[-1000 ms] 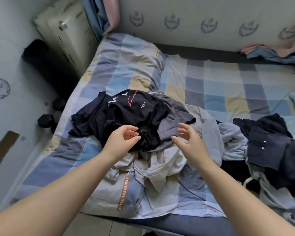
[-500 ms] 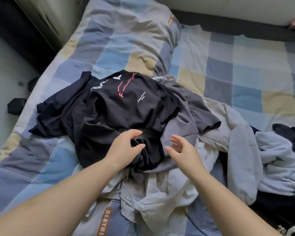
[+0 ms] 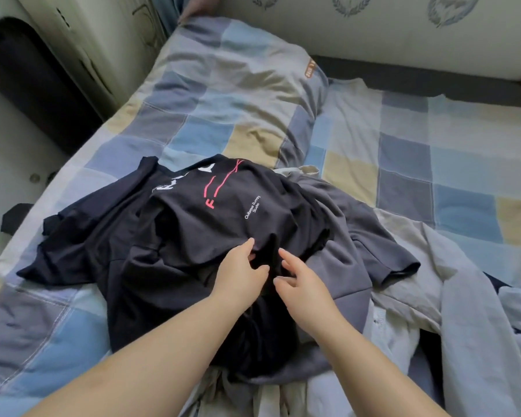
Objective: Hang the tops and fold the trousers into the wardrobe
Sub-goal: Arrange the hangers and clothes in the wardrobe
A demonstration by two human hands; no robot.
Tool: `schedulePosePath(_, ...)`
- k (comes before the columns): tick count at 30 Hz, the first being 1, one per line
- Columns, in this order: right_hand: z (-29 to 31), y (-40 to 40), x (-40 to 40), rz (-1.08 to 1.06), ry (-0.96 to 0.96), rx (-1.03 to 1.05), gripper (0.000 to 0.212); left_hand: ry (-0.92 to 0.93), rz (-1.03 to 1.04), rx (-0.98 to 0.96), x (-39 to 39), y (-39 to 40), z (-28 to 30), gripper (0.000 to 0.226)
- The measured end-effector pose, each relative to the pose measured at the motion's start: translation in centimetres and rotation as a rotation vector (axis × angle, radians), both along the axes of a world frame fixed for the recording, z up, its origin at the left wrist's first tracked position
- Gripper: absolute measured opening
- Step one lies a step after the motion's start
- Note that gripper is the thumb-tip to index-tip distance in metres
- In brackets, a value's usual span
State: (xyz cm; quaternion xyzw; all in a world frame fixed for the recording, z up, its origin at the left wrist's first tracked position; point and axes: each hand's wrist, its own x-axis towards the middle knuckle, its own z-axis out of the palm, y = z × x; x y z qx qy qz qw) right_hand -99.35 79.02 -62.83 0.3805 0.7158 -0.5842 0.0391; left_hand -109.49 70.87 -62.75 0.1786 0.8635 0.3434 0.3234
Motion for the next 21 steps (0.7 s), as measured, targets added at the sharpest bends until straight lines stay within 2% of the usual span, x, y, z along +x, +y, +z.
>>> schedulePosePath(3,0.7,-0.4,0.4,-0.137,0.029,-0.152,0.057,0.045,0.02,0.079,0.8,-1.0,1.8,0.051)
schedulePosePath(7,3.3,-1.0,0.5,-0.372,0.056,-0.501,0.059,-0.029,0.012,0.13,2.8,-3.1,5.1,0.04)
schedulePosePath(10,6.3,-1.8,-0.1,-0.448,0.079,-0.627,0.065,-0.039,-0.06,0.17,4.5,-4.6,8.7,0.037)
schedulePosePath(14,10.3,-3.4,-0.8,-0.456,0.117,-0.718,0.068,-0.019,-0.176,0.225,6.2,-6.5,14.0,0.035)
schedulePosePath(15,11.3,-3.9,-0.8,-0.465,0.131,-0.722,0.065,-0.018,-0.179,0.236,6.3,-7.1,15.1,0.034)
schedulePosePath(18,15.6,-5.9,-0.4,-0.489,0.23,-0.694,0.034,-0.005,-0.181,0.242,5.9,-9.4,18.1,0.036)
schedulePosePath(21,19.8,-8.0,0.3,-0.501,0.28,-0.664,0.037,0.017,-0.211,0.238,5.8,-12.2,20.8,0.042)
